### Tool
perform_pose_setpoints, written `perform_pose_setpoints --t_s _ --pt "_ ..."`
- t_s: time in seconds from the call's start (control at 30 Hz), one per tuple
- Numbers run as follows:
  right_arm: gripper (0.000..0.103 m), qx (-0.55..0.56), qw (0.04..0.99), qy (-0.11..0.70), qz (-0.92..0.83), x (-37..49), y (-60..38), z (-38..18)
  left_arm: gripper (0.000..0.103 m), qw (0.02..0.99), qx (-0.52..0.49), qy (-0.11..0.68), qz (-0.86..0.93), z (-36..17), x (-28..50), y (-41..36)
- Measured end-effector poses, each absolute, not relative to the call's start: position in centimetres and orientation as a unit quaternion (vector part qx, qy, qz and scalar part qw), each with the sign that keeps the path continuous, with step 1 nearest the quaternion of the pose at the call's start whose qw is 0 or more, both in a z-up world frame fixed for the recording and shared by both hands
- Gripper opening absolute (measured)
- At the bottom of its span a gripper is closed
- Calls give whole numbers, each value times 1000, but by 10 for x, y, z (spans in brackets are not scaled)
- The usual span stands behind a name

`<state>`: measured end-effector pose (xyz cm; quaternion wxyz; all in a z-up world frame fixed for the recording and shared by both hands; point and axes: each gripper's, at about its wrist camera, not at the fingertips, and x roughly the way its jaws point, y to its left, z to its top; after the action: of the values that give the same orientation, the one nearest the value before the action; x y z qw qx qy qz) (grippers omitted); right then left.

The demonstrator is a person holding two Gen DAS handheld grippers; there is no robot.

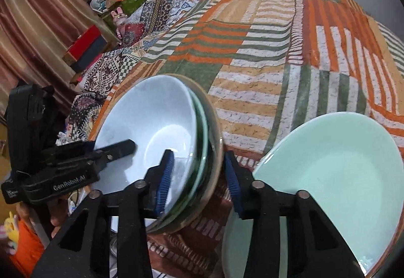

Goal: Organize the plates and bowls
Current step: 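Lower the white spotted bowl into the mint green bowl with both tools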

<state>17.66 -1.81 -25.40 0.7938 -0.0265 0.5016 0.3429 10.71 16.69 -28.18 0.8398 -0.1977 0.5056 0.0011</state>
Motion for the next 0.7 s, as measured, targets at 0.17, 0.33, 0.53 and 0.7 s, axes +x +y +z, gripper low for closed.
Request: perform_pose_setpoints --t_s 0.17,0.33,0.53,0.7 --pt "32 -36 795 505 334 176 -15 -253 36 840 -186 509 14 -278 107 161" --pt "31 -46 795 505 333 176 -14 -252 36 838 -177 515 30 -272 107 157" --pt "31 -45 793 509 331 176 -14 -249 36 845 -163 508 40 -259 102 153" --pt "31 -39 798 502 331 175 -18 -241 36 855 -158 492 38 -243 97 151"
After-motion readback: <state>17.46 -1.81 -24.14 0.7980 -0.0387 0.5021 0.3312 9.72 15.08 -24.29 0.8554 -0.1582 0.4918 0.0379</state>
